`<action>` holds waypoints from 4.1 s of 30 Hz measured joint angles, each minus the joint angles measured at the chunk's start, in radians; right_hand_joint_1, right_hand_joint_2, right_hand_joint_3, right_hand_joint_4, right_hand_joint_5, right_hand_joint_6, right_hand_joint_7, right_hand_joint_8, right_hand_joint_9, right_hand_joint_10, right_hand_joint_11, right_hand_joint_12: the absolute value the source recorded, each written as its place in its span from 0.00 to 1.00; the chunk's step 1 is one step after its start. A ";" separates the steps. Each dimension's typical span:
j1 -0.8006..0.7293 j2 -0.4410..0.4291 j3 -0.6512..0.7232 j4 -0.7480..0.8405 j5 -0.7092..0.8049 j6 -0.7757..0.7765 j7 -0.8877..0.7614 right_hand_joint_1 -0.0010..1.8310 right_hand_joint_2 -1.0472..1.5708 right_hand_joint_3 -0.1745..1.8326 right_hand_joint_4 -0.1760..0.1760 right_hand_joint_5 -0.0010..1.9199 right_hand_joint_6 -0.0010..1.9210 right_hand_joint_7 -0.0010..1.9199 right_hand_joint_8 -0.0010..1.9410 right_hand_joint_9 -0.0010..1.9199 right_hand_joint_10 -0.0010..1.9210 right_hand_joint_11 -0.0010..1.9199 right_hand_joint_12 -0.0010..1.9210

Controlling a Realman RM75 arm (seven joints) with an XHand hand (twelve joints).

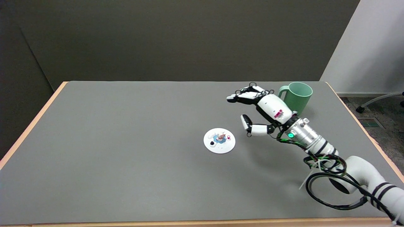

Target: Pick up the white cup lid.

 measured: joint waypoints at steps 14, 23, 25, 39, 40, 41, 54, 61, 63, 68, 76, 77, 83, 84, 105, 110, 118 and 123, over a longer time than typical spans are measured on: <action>0.077 -0.033 -0.100 0.036 -0.013 0.023 0.005 0.47 0.71 0.60 0.53 0.30 0.11 0.29 0.08 0.29 0.10 0.07 0.38; 0.095 -0.044 -0.131 0.054 -0.014 0.031 0.007 0.55 0.71 0.65 0.52 0.25 0.19 0.25 0.16 0.24 0.18 0.07 0.38; 0.098 -0.047 -0.136 0.059 -0.014 0.033 0.008 0.55 0.71 0.65 0.52 0.25 0.19 0.25 0.16 0.24 0.17 0.07 0.38; 0.112 -0.065 -0.161 0.096 -0.013 0.040 0.013 0.45 0.67 0.61 0.51 0.27 0.10 0.26 0.08 0.27 0.10 0.06 0.37; 0.113 -0.066 -0.162 0.098 -0.013 0.041 0.014 0.45 0.67 0.61 0.51 0.26 0.10 0.26 0.08 0.27 0.10 0.05 0.37; 0.114 -0.067 -0.164 0.099 -0.013 0.041 0.014 0.45 0.67 0.61 0.51 0.26 0.10 0.26 0.08 0.27 0.10 0.05 0.37; 0.117 -0.076 -0.177 0.117 -0.013 0.053 0.017 0.53 0.67 0.63 0.47 0.20 0.16 0.21 0.15 0.22 0.17 0.05 0.37; 0.117 -0.078 -0.184 0.123 -0.013 0.060 0.017 0.53 0.67 0.63 0.47 0.19 0.16 0.21 0.15 0.22 0.18 0.05 0.36; 0.117 -0.079 -0.185 0.124 -0.013 0.064 0.017 0.53 0.67 0.63 0.47 0.19 0.16 0.21 0.15 0.22 0.18 0.05 0.36; 0.117 -0.080 -0.190 0.128 -0.013 0.070 0.018 0.44 0.65 0.61 0.48 0.24 0.10 0.26 0.08 0.25 0.11 0.05 0.36; 0.120 -0.081 -0.202 0.137 -0.014 0.077 0.018 0.45 0.66 0.60 0.49 0.27 0.10 0.28 0.09 0.25 0.11 0.05 0.35; 0.121 -0.081 -0.204 0.139 -0.014 0.078 0.018 0.45 0.66 0.60 0.49 0.27 0.10 0.28 0.09 0.25 0.11 0.05 0.35; 0.124 -0.082 -0.212 0.149 -0.017 0.081 0.018 0.45 0.66 0.60 0.49 0.27 0.10 0.28 0.09 0.25 0.11 0.05 0.35; 0.124 -0.082 -0.213 0.151 -0.017 0.081 0.018 0.45 0.66 0.60 0.49 0.27 0.10 0.28 0.09 0.25 0.11 0.05 0.35; 0.148 -0.094 -0.247 0.202 -0.020 0.083 0.018 0.45 0.67 0.58 0.49 0.30 0.10 0.31 0.09 0.24 0.11 0.05 0.35; 0.153 -0.097 -0.252 0.214 -0.020 0.080 0.018 0.46 0.68 0.57 0.49 0.31 0.10 0.33 0.10 0.25 0.11 0.05 0.35; 0.158 -0.100 -0.258 0.228 -0.019 0.076 0.018 0.48 0.72 0.46 0.48 0.32 0.10 0.34 0.11 0.26 0.12 0.05 0.34; 0.160 -0.101 -0.260 0.234 -0.017 0.076 0.018 0.46 0.70 0.53 0.48 0.36 0.09 0.36 0.10 0.24 0.16 0.04 0.35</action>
